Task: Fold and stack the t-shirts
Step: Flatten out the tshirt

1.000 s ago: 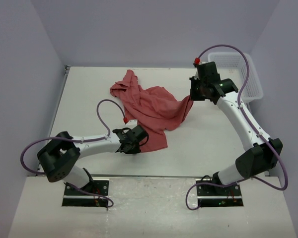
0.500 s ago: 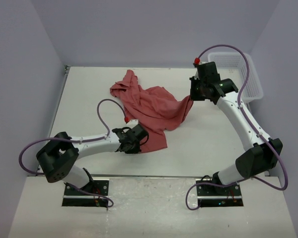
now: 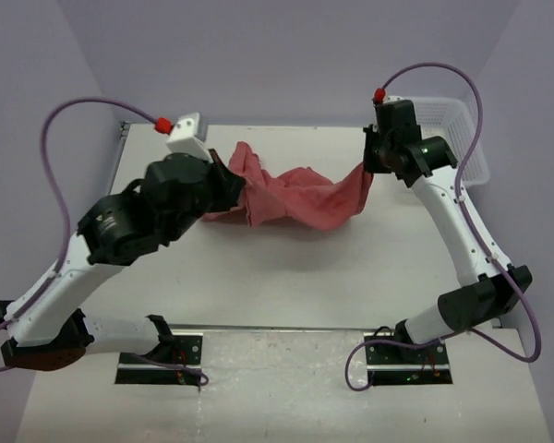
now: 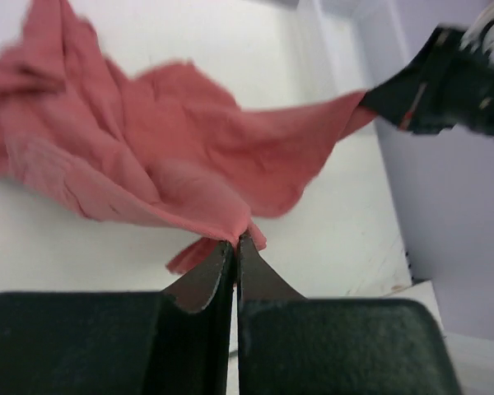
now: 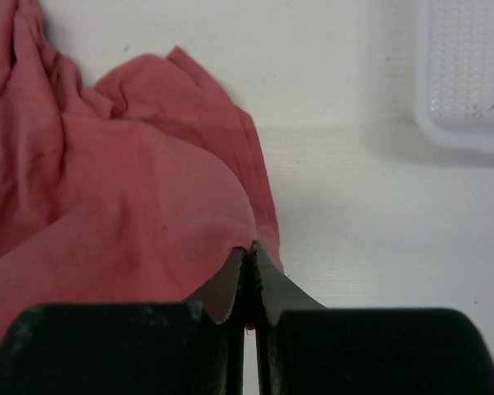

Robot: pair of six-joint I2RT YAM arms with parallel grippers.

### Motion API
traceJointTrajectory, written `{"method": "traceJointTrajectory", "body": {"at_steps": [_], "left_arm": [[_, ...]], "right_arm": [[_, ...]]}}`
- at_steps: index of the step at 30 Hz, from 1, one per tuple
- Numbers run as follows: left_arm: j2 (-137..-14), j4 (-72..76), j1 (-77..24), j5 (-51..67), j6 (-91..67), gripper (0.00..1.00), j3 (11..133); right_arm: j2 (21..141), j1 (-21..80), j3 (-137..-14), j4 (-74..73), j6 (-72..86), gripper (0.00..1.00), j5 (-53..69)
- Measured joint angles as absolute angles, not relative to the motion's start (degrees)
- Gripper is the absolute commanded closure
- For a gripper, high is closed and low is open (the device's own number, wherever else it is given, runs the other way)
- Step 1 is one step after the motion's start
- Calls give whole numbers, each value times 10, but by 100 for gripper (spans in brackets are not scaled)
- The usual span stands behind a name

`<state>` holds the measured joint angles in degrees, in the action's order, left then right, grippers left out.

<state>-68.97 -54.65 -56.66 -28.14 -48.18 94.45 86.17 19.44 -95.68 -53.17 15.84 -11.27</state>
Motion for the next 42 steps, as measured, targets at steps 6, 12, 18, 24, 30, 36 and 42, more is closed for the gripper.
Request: {"method": "traceJointTrajectory", "body": {"at_steps": [6, 12, 18, 24, 30, 36, 42], "left_arm": [[-698, -591, -566, -374, -368, 100, 1162], [-730, -559, -566, -449, -218, 100, 1334], [-722, -456, -567, -480, -72, 100, 1367], [-707, -369, -567, -430, 16, 100, 1382], [-686, -314, -566, -342, 47, 100, 1387], [-672, -286, -567, -234, 44, 100, 1386], [-657, -272, -566, -145, 11, 100, 1375]], "right_arm": [[858, 194, -1087, -553, 138, 100, -144], [823, 194, -1205, -555, 89, 100, -169], [775, 194, -1243, -546, 48, 100, -163], [732, 223, -1250, -545, 18, 100, -133], [709, 285, -1327, -553, -10, 100, -123], [644, 289, -1352, -551, -12, 100, -100], [591, 289, -1348, -552, -9, 100, -61]]}}
